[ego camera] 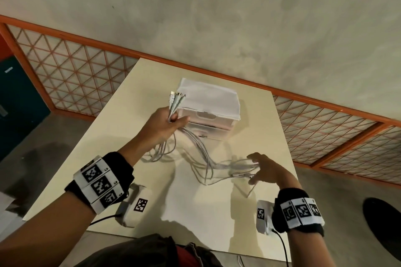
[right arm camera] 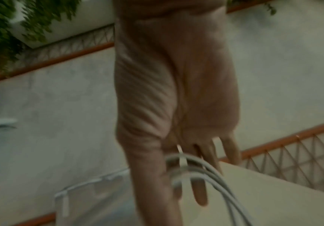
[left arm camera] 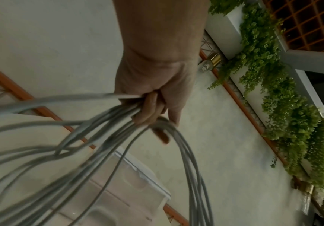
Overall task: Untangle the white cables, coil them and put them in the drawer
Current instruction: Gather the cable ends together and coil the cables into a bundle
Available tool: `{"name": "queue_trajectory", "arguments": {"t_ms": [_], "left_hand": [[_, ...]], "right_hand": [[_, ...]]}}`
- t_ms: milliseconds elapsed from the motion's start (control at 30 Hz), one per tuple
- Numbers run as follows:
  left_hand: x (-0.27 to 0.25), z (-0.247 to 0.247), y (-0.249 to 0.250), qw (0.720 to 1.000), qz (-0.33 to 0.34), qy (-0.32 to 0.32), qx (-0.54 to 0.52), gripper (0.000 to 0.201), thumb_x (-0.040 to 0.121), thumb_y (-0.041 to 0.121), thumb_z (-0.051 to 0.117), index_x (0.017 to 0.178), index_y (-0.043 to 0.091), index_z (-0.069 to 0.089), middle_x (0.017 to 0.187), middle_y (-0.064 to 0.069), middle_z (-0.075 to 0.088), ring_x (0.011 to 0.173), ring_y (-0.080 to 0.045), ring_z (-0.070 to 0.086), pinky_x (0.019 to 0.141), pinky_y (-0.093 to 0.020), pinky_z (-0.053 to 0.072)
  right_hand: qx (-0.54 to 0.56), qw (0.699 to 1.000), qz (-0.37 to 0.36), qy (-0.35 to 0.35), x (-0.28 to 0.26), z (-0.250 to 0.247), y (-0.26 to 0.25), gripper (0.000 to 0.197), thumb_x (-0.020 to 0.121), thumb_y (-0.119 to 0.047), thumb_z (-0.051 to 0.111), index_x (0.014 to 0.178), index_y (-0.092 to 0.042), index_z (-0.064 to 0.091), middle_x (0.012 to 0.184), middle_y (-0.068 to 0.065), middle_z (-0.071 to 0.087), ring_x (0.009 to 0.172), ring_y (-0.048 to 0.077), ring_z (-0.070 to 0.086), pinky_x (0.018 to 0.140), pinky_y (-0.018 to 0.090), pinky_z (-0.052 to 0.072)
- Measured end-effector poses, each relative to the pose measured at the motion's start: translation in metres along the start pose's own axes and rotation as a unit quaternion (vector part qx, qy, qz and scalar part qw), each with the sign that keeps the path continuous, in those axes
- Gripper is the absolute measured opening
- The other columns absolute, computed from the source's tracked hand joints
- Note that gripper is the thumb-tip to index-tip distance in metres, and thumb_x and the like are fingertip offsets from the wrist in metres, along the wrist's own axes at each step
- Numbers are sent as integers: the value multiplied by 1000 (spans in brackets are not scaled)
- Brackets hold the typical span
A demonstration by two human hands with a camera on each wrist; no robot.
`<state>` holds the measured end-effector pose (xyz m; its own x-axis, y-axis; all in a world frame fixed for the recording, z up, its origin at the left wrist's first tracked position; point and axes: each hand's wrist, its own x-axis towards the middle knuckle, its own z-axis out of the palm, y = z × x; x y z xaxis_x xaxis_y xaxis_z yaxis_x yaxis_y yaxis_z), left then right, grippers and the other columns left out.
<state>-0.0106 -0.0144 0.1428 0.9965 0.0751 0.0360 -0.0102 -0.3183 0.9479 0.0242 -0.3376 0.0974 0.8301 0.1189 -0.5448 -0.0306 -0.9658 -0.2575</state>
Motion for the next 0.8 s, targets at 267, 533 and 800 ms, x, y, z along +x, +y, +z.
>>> {"name": "queue_trajectory", "arguments": {"t_ms": [267, 533, 800], "left_hand": [[-3, 8, 42, 984, -19, 3, -176, 40, 94, 43, 47, 63, 21, 34, 48, 10, 26, 35, -3, 19, 36, -16, 18], [1, 11, 67, 927, 7, 57, -370, 42, 97, 42, 39, 60, 24, 28, 53, 7, 15, 37, -2, 17, 34, -15, 17], [6, -1, 51, 875, -37, 187, -445, 40, 100, 33, 37, 65, 15, 37, 50, 5, 37, 40, -5, 41, 46, -22, 49]], "right_hand": [[150, 916, -324, 181, -46, -19, -106, 46, 84, -27, 68, 127, -18, 55, 131, 1, 55, 123, 12, 50, 106, 31, 39], [241, 880, -396, 110, -43, 30, -179, 14, 92, -26, 58, 100, -14, 60, 97, -11, 68, 86, -6, 60, 84, 14, 44], [184, 885, -392, 168, -23, 3, -158, 23, 96, -26, 51, 77, -17, 45, 73, 3, 49, 73, 13, 53, 69, 26, 37]]}}
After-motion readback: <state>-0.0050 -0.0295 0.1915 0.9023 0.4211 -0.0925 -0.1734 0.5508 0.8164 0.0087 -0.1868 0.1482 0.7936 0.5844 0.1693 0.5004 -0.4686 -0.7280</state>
